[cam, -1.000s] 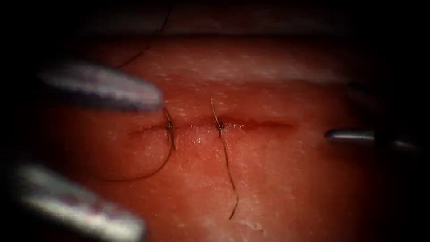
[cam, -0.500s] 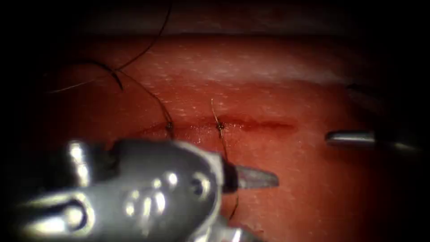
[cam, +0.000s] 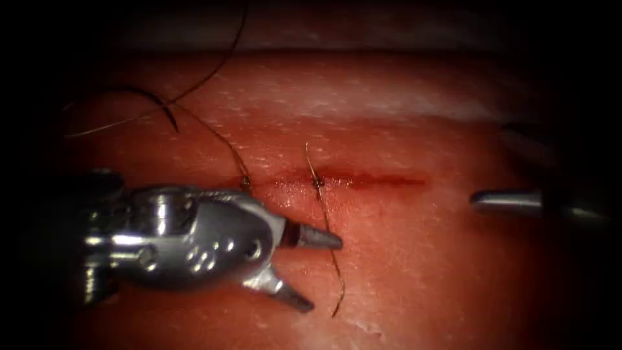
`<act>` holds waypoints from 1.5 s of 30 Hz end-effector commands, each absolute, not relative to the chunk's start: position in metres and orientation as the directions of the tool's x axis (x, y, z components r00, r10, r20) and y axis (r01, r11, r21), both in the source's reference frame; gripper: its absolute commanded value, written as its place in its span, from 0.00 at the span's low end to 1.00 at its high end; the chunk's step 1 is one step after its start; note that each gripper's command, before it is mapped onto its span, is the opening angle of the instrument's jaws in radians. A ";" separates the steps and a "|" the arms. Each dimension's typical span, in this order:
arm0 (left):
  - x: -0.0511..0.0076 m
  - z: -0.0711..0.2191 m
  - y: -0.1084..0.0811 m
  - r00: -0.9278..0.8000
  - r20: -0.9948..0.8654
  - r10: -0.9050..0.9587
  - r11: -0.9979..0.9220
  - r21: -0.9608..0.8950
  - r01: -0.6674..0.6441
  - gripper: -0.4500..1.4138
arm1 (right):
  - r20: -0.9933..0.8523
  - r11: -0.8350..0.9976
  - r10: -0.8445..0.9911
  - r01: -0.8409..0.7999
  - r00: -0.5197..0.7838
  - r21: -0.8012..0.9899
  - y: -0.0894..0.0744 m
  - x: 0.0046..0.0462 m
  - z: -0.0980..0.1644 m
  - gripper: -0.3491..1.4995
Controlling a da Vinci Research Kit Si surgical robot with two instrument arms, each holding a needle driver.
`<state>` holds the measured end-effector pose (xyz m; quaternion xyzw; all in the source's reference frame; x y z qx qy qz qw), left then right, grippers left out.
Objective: Wound Closure
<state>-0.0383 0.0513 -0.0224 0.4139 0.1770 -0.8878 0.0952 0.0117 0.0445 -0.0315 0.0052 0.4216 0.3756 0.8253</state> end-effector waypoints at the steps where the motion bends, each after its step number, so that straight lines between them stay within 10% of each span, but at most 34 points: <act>1: -0.0390 -0.022 0.051 -0.634 -0.773 -0.034 -0.917 -0.227 0.327 0.49 | -0.694 0.719 0.623 -0.614 0.361 0.326 0.045 0.0123 -0.031 0.94; 45: -0.0423 -0.016 0.048 -0.549 -0.762 -0.343 -0.849 0.001 0.528 0.41 | -0.697 0.724 0.620 -0.605 0.361 0.331 0.044 0.0127 -0.030 0.94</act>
